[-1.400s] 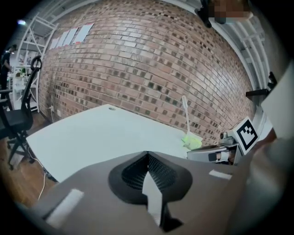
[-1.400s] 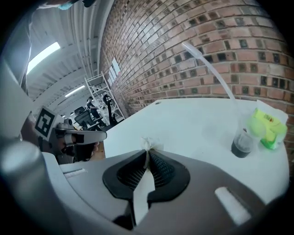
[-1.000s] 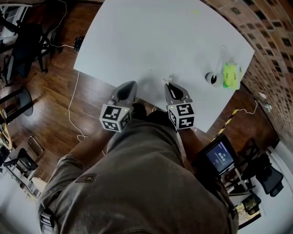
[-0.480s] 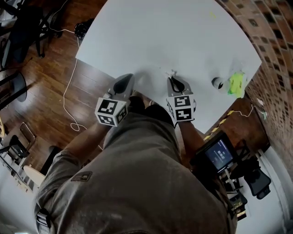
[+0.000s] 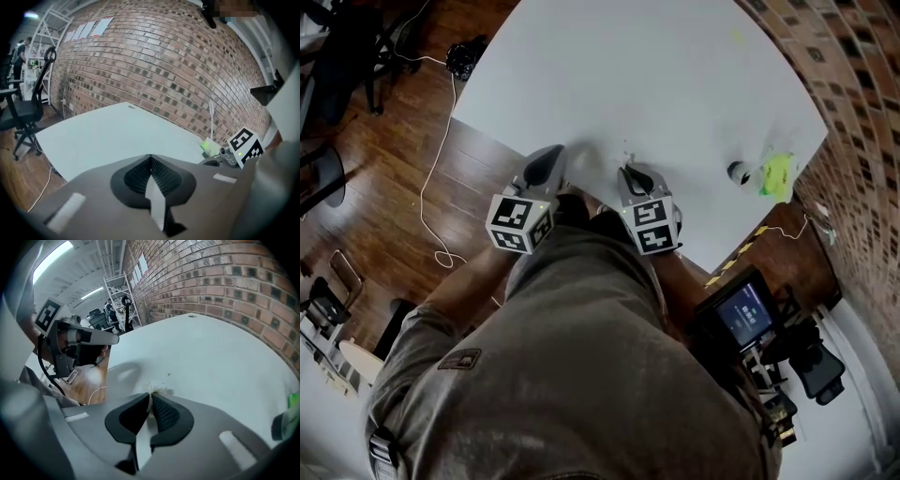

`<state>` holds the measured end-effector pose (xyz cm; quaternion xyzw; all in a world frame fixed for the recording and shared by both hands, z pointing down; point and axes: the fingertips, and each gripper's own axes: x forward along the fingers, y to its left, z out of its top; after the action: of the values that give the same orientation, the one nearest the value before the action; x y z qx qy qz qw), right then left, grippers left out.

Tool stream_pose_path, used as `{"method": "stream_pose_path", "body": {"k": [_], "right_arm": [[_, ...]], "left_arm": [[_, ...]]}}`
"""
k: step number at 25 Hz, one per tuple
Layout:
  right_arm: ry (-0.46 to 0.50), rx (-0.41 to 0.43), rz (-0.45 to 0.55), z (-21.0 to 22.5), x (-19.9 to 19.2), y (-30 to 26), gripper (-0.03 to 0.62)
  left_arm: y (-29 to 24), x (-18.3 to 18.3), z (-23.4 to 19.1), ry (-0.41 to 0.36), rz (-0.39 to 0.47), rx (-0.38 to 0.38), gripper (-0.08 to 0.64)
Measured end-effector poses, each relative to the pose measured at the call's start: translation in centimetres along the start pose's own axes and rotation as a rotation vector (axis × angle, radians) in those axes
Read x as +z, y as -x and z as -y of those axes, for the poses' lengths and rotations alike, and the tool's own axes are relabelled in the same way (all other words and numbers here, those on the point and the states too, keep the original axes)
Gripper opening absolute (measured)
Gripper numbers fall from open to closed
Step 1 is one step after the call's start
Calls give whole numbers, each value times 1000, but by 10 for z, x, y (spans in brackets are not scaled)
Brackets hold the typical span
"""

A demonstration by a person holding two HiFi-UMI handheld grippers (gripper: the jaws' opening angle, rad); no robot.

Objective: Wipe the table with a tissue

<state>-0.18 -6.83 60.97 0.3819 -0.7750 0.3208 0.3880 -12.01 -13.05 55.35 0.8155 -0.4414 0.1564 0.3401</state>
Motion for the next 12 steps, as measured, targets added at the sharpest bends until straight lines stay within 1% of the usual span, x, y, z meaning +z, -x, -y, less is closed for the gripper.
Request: {"method": "stream_pose_path", "body": {"k": [8,12], "right_arm": [[-56,-128,19,69,7,8,32],[-47,-143,12,73,10,8,32]], "left_arm": [[-2,10,-2,0,20,6,2],[1,15,-7,-2,30,10,2]]}}
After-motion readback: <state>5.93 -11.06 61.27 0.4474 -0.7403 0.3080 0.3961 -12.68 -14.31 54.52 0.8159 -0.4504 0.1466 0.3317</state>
